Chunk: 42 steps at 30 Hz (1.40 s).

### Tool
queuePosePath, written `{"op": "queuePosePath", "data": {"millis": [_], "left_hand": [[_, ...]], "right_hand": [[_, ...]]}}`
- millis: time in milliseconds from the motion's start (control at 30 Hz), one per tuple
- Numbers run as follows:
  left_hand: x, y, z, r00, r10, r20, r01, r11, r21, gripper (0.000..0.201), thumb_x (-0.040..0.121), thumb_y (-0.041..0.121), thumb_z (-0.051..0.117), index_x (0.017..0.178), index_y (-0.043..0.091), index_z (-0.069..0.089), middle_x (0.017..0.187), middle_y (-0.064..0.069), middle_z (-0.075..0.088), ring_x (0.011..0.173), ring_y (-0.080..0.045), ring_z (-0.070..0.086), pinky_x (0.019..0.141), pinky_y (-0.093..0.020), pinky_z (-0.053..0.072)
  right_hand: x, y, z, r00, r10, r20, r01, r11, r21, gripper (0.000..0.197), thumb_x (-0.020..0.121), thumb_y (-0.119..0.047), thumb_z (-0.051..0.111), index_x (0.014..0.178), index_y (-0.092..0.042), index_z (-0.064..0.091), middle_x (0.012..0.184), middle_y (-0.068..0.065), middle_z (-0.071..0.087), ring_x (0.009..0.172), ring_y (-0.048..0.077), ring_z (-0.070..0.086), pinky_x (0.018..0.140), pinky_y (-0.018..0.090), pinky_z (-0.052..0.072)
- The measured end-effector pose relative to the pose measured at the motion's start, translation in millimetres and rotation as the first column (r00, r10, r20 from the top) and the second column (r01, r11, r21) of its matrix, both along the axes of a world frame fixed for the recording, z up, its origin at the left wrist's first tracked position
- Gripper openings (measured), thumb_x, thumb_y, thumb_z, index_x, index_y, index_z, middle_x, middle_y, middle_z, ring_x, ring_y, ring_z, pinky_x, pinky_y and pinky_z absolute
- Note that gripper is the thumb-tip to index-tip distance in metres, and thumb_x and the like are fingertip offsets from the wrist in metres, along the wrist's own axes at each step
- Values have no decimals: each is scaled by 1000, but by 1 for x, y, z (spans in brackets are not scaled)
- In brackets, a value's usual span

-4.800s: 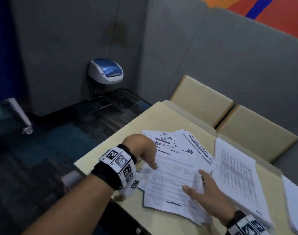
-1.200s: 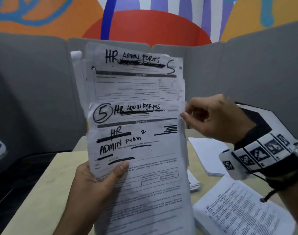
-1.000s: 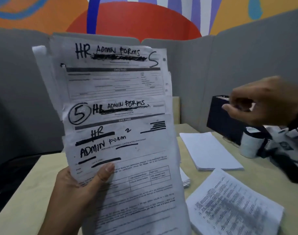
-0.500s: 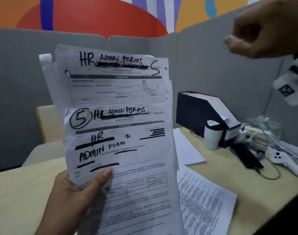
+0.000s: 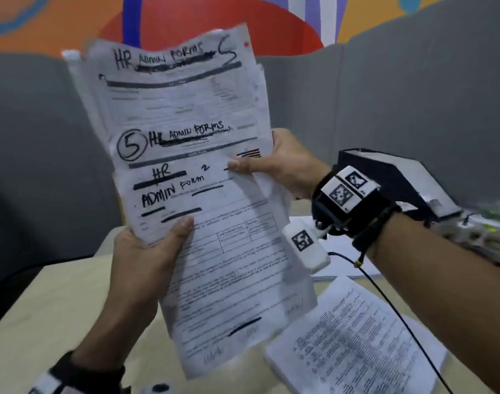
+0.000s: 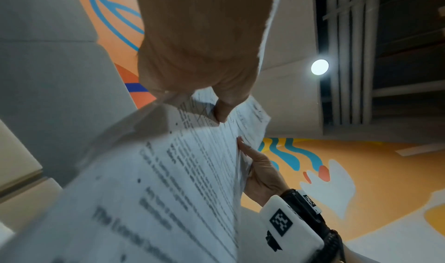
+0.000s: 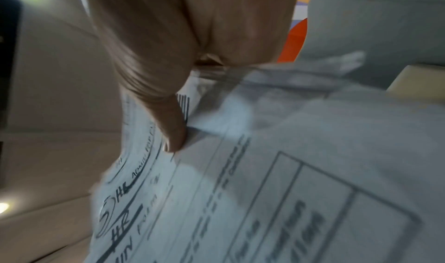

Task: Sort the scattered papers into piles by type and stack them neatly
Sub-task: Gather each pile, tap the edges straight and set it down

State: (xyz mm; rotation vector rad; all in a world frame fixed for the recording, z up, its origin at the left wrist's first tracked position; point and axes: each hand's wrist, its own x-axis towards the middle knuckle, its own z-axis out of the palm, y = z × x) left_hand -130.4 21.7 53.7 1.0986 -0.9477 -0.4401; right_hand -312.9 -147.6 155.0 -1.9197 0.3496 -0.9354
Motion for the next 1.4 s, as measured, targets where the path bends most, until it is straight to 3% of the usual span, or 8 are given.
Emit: {"op": "queuePosePath", "data": {"millis": [133, 267, 500, 733, 1000, 1100, 1267, 1400], "left_hand": [[20, 15, -15, 998, 57, -35, -55, 997, 57, 37, 88, 27, 79, 121, 15, 69, 110, 1, 80, 97, -20, 79, 86, -43, 61], [31, 26, -42, 994, 65, -93, -52, 988, 143, 45, 83, 31, 79, 125, 20, 65, 113, 2, 79, 101, -18, 77, 89, -42, 58], [30, 41, -69, 995, -92, 49, 67, 925, 374, 37, 86, 27, 83, 118, 26, 64, 105, 3, 77, 91, -28, 77, 93, -52, 55], [41, 46, -53, 997, 71, -9, -65, 953, 296, 81, 68, 45, 79, 139, 31, 41, 127, 7, 62, 110, -2, 64, 81, -22, 47], [58, 58, -42, 999, 40, 16, -43, 966, 255, 90, 58, 74, 85, 133, 53, 40, 132, 26, 58, 117, 9, 59, 98, -30, 48], [49, 51, -41, 999, -25, 42, 15, 973, 229, 102, 52, 74, 86, 140, 49, 40, 139, 23, 59, 129, 0, 57, 111, -44, 45], [20, 34, -13, 980, -179, 89, 167, 977, 133, 44, 82, 28, 78, 124, 22, 68, 120, 7, 77, 112, -14, 73, 96, -44, 54], [4, 26, 10, 975, -203, 94, 201, 979, 34, 22, 84, 20, 73, 105, 16, 79, 107, -3, 81, 100, -23, 78, 81, -37, 65]], "right_hand": [[33, 1, -1, 984, -26, 177, 36, 998, -53, 34, 91, -1, 77, 121, 12, 68, 119, 27, 73, 112, 44, 71, 98, 55, 58], [57, -6, 26, 942, -104, 320, 144, 984, -103, 34, 90, -1, 78, 118, 15, 68, 115, 24, 75, 102, 32, 76, 86, 40, 63], [68, -16, 79, 959, -36, 281, 112, 959, -259, 42, 89, -7, 81, 123, 13, 66, 118, 22, 75, 107, 35, 75, 90, 43, 61], [60, -15, 41, 967, -80, 241, 132, 970, -206, 39, 87, -1, 81, 121, 13, 68, 119, 23, 74, 108, 33, 75, 91, 42, 61], [31, 28, -22, 985, -96, 143, 128, 964, -234, 31, 90, -2, 78, 119, 6, 71, 116, 16, 77, 106, 29, 75, 92, 47, 62], [12, 42, -34, 981, -114, 156, 143, 972, -189, 29, 90, -1, 78, 118, 5, 72, 115, 13, 78, 105, 28, 76, 91, 44, 62], [-6, 68, -43, 965, -154, 214, 196, 962, -191, 25, 90, 0, 76, 115, -1, 75, 113, 5, 79, 104, 20, 76, 89, 32, 61], [-37, 87, -22, 938, -251, 239, 306, 922, -235, 18, 86, -10, 81, 103, -16, 79, 102, -9, 81, 94, 10, 78, 80, 25, 62]]}}
